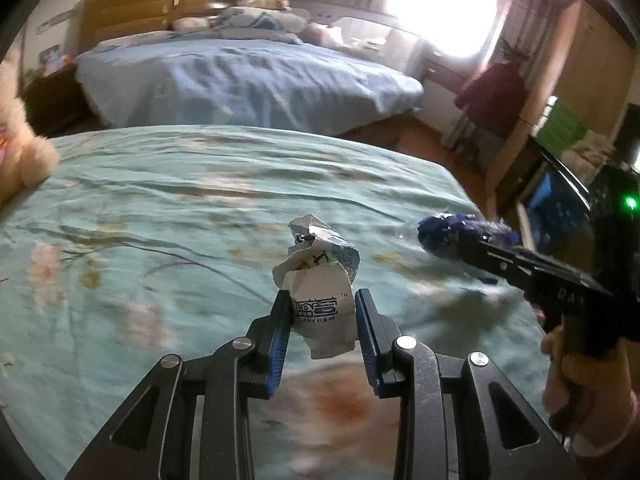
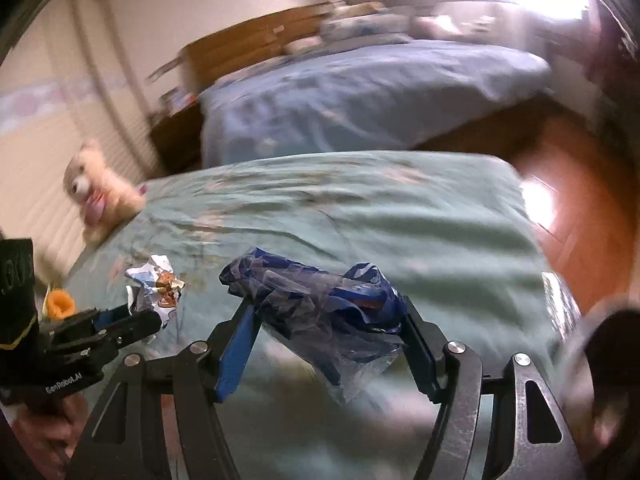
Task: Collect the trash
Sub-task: 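Carry the foil wrapper with the left tool while the right tool carries the blue bag over the bin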
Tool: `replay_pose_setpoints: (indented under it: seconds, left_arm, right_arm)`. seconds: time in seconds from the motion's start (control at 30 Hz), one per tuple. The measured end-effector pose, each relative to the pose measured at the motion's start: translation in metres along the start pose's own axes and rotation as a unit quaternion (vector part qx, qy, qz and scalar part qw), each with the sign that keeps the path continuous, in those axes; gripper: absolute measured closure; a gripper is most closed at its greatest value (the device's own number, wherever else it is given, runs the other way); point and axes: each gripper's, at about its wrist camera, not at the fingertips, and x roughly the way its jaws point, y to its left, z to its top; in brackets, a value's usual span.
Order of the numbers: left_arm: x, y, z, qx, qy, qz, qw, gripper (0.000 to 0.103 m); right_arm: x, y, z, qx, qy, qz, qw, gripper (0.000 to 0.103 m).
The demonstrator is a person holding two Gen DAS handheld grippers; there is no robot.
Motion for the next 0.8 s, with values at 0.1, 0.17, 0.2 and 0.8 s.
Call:
replay_pose_setpoints:
  seconds: [0.1, 0.17, 0.2, 0.8]
  left_arm:
    - [-0.002, -0.019, -0.006, 0.017, 0.004, -0.015, 0.9997, 0.072]
    - [-0.003, -0.030, -0.010, 0.026, 0.006, -0.023, 0.9994, 0.072]
    - [-0.003, -0.036, -0.012, 0.031, 0.009, -0.026, 0.9991, 0.072]
    - [0.000, -0.120, -0.035, 0.103, 0.033, -0.062, 0.9921, 0.072]
  right_arm:
    - [-0.021, -0.014, -0.017, 0.036, -0.013, -0.020, 0.999, 0.034]
    - [-0.031, -0.022, -0.026, 0.058, -0.017, -0.022, 0.998, 0.034]
    - [-0.037, -0.026, -0.031, 0.068, -0.020, -0.025, 0.997, 0.034]
    - [-0.105, -0.076, -0.081, 0.132, -0.064, -0.072, 0.987, 0.034]
